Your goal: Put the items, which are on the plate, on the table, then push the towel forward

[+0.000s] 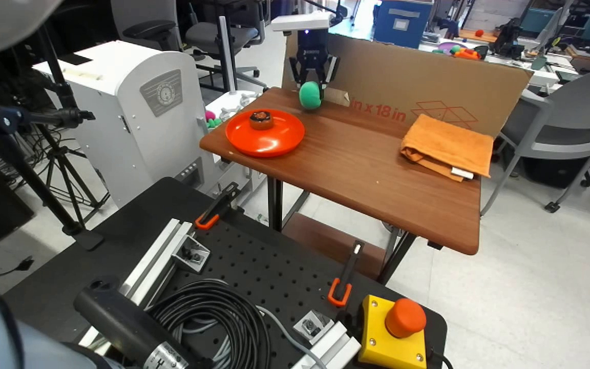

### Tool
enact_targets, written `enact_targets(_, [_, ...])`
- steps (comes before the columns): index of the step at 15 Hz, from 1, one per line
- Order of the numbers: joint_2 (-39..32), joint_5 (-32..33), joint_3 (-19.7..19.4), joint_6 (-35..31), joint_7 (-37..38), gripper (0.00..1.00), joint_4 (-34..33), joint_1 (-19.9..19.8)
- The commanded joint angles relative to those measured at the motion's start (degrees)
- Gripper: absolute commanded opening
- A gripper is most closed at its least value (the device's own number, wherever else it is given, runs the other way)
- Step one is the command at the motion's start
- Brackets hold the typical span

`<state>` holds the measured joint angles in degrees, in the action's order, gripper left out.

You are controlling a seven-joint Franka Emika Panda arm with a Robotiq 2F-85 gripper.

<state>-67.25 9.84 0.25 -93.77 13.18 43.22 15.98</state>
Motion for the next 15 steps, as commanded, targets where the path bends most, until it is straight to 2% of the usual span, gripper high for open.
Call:
enact_targets(1, [0.45,0.68,-0.27,0.87,-0.41,0.84,-1.78,0.75])
enact_targets(3, [2.62,1.52,-0.42,-0.85,-0.55,0.97,0.51,1.52])
enact_targets(4, [3.59,2.03,-0.43,-1.57,-0.66,1.00,1.60,1.98])
enact_targets(7, [6.70,2.58,0.84,-3.74,-1.64,1.00,6.26,3.68])
enact_targets(11, [12.66,2.28,3.20,-11.85,-1.10,1.00,18.01,6.47])
enact_targets(15, [18.22,0.92,5.53,-18.45,-0.01,1.00,28.88,7.04])
